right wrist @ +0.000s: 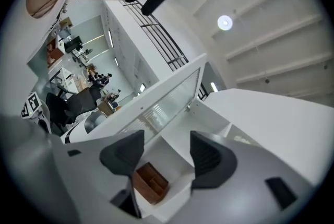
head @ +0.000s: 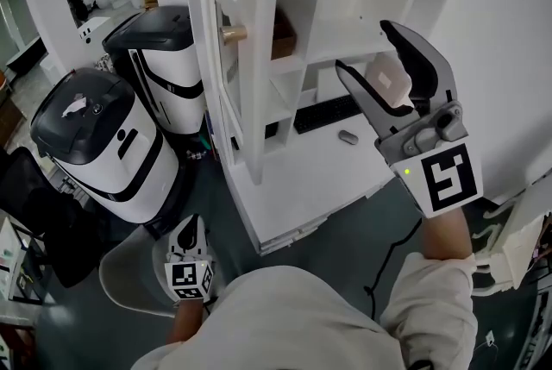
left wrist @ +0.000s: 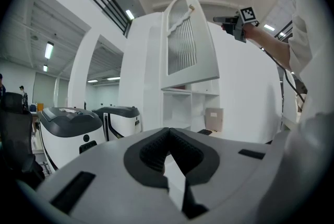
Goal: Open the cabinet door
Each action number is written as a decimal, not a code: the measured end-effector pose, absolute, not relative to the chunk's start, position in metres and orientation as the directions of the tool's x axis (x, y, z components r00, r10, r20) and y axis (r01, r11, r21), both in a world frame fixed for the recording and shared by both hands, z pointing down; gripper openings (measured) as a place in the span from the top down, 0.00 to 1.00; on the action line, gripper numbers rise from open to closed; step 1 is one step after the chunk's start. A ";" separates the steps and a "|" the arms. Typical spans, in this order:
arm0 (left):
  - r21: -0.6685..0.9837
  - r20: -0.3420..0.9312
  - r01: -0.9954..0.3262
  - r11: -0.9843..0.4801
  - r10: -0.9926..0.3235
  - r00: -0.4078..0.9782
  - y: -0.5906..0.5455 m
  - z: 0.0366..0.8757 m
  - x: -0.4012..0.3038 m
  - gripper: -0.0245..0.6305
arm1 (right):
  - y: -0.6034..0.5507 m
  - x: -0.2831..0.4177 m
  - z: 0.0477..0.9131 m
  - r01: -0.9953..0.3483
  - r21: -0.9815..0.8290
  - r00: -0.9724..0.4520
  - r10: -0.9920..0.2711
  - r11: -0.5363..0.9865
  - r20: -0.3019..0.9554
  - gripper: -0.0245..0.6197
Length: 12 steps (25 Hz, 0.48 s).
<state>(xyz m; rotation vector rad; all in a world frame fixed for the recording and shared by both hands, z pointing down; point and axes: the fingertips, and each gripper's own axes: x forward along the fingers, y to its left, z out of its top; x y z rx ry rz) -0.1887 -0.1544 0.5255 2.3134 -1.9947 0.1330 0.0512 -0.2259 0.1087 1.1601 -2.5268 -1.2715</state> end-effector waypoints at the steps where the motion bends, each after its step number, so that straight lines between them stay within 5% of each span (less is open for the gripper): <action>1: 0.006 0.120 -0.989 -0.147 -0.982 0.147 -0.156 0.525 -0.188 0.96 | -0.229 0.054 0.112 -0.604 0.700 -0.709 -0.658 0.381 -0.254 0.53; 12: -0.008 0.117 -0.989 -0.145 -0.983 0.143 -0.170 0.522 -0.185 0.96 | -0.270 0.094 0.171 -0.697 0.534 -0.662 -0.715 0.478 -0.224 0.59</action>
